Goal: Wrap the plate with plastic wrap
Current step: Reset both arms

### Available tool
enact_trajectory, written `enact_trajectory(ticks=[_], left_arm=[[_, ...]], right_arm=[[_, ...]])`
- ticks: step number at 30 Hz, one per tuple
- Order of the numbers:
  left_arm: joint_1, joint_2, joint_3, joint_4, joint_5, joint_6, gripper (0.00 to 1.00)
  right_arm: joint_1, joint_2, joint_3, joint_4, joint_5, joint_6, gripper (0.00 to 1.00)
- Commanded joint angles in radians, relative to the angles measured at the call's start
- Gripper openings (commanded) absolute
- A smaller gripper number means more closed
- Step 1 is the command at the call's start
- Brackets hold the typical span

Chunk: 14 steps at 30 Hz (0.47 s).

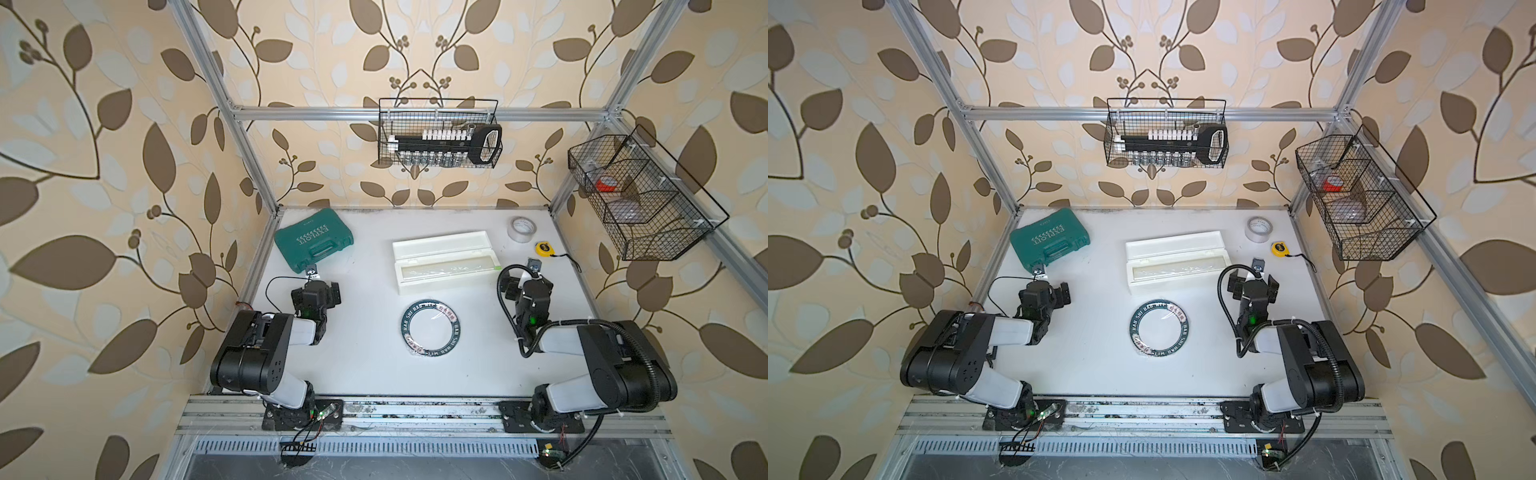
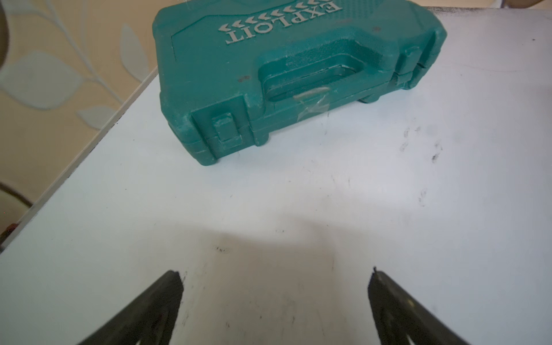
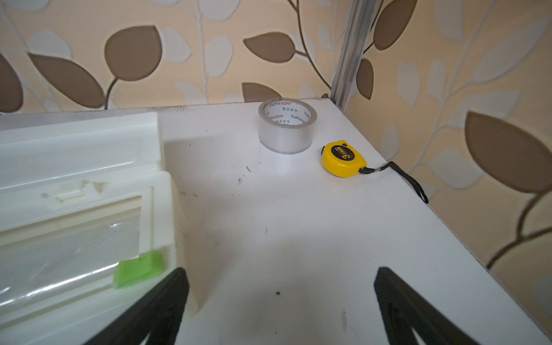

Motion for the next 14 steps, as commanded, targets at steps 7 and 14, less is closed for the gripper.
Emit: enact_trajectory(ticks=[7, 14], left_arm=[[0.005, -0.024, 0.026, 0.055, 0.006, -0.009, 0.99], [-0.007, -0.022, 0.027, 0.057, 0.016, 0.009, 0.99]], right_arm=[[-0.029, 0.029, -0.035, 0.117, -0.109, 0.032, 0.98], [-0.03, 0.037, -0.035, 0.13, -0.107, 0.023, 0.98]])
